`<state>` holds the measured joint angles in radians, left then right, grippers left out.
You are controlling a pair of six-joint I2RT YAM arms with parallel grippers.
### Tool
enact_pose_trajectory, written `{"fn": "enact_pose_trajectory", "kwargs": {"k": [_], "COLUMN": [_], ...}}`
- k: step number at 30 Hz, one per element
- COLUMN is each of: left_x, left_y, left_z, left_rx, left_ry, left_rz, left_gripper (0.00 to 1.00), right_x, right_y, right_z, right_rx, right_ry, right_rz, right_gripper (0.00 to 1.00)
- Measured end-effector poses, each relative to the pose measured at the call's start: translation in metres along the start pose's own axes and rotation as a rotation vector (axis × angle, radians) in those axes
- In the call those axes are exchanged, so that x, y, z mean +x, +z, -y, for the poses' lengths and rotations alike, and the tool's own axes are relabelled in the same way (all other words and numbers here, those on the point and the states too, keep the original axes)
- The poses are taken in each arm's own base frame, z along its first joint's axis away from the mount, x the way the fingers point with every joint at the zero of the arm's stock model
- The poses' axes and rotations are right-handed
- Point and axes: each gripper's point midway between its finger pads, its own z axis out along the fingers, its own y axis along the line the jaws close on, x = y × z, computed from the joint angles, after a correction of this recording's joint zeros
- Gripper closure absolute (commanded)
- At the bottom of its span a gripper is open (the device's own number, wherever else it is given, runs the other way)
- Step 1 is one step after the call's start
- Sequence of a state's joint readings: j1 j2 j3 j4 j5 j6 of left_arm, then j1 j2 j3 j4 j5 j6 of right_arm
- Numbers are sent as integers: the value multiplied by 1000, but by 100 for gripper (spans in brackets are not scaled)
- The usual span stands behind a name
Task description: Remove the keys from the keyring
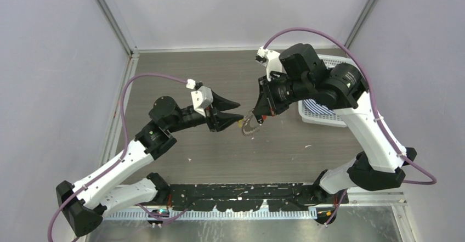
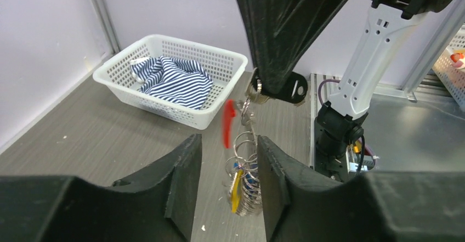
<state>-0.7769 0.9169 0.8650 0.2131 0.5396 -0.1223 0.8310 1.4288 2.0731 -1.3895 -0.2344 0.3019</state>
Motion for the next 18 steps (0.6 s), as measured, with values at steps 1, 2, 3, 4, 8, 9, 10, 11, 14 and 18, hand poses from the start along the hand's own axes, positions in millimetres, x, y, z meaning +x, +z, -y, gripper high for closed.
{"fn": "enact_pose_trajectory", "kwargs": {"k": [1, 2, 3, 4, 8, 9, 10, 11, 14, 18], "left_x": [0, 0, 0, 0, 4, 6, 9, 12, 23, 31], "left_y": [0, 0, 0, 0, 1, 1, 2, 3, 6, 8], "left_z": [1, 1, 1, 1, 1, 1, 1, 1, -3, -9], "left_rx": [4, 5, 6, 6, -1, -3, -8, -15, -54, -94], "left_ry": [1, 0, 0, -1, -11, -18, -28, -38, -66, -81], "left_rz": [0, 0, -1, -1, -2, -5, -6, -8, -13, 8], "left_gripper": [58, 58, 57, 56, 55, 55, 55, 55, 54, 55], "right_x": [-1, -2, -3, -4, -12, -15, -18, -22, -25, -25], "right_y": [2, 4, 6, 7, 10, 9, 9, 9, 7, 7], "right_z": [1, 2, 3, 3, 5, 6, 6, 5, 4, 3], "right_rx": [6, 12, 20, 26, 53, 62, 66, 67, 62, 60], "right_ry": [4, 10, 15, 20, 42, 49, 52, 53, 53, 54], "right_rz": [-3, -6, -10, -11, -9, -6, 2, 11, 22, 25], "right_gripper": [99, 99, 99, 99, 99, 99, 99, 99, 99, 99]}}
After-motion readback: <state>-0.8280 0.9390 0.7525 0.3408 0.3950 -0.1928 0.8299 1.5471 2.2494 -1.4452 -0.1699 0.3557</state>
